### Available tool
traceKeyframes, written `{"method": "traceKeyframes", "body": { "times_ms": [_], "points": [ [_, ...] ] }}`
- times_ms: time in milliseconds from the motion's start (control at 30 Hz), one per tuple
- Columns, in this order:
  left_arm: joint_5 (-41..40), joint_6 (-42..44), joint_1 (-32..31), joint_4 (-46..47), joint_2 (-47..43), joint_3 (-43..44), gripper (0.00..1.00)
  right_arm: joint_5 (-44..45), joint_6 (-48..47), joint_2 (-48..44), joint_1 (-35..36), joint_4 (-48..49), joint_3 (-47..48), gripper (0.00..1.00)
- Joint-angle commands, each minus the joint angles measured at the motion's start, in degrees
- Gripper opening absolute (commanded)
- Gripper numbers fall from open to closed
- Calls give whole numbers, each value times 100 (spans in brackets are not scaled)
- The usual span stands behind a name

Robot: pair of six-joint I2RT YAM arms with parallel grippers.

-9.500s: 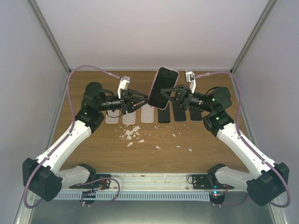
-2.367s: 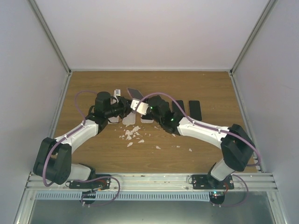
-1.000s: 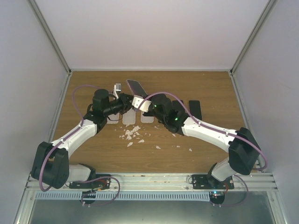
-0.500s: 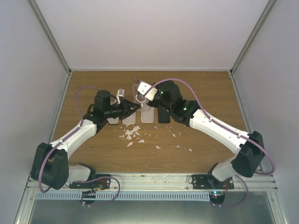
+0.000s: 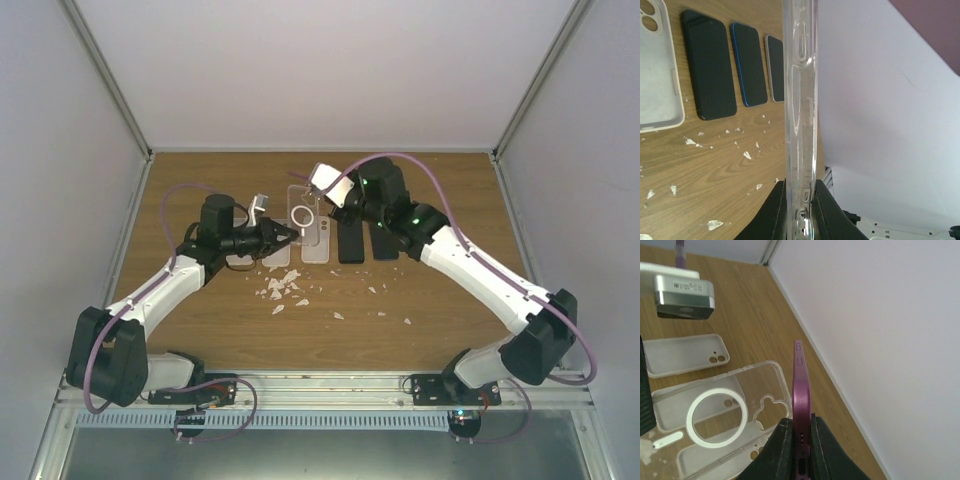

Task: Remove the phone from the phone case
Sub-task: Remove the phone case from the phone, then place the phone case at the center of the board.

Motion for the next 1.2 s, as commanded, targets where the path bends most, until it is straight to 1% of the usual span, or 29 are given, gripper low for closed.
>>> {"method": "traceKeyframes", "body": {
  "times_ms": [0, 100, 200, 333, 433, 600, 767, 933, 1067, 1167],
  "points": [
    [245, 813, 172, -76, -137, 246, 0, -631, 366, -330, -196, -131, 527, 1],
    [457, 1602, 302, -403, -75, 369, 0, -872, 484, -352, -350, -267, 708, 1],
    [520, 2101, 593, -710, -117, 414, 0, -1188, 622, -397, -495, -391, 822, 0],
    [808, 2779, 1244, -1062, -217, 371, 0, -1487, 626, -517, -624, -521, 790, 0],
    [1158, 3620, 1733, -1473, -264, 379, 0, -1579, 620, -603, -703, -576, 709, 1],
    [1727, 5039, 2873, -2483, -184, 492, 0, -1724, 661, -713, -789, -617, 575, 0],
    [1548, 6712, 3692, -3934, 468, 1080, 0, -1817, 677, -728, -820, -621, 488, 1],
    [1300, 7601, 4338, -4635, 1253, 1421, 0, -1935, 681, -710, -834, -649, 469, 0],
    [1127, 8202, 4652, -4967, 1902, 1685, 0, -1939, 660, -711, -833, -662, 445, 0],
    [1032, 8419, 4780, -5124, 2395, 1852, 0, -1946, 667, -702, -834, -669, 443, 0]
  ]
}}
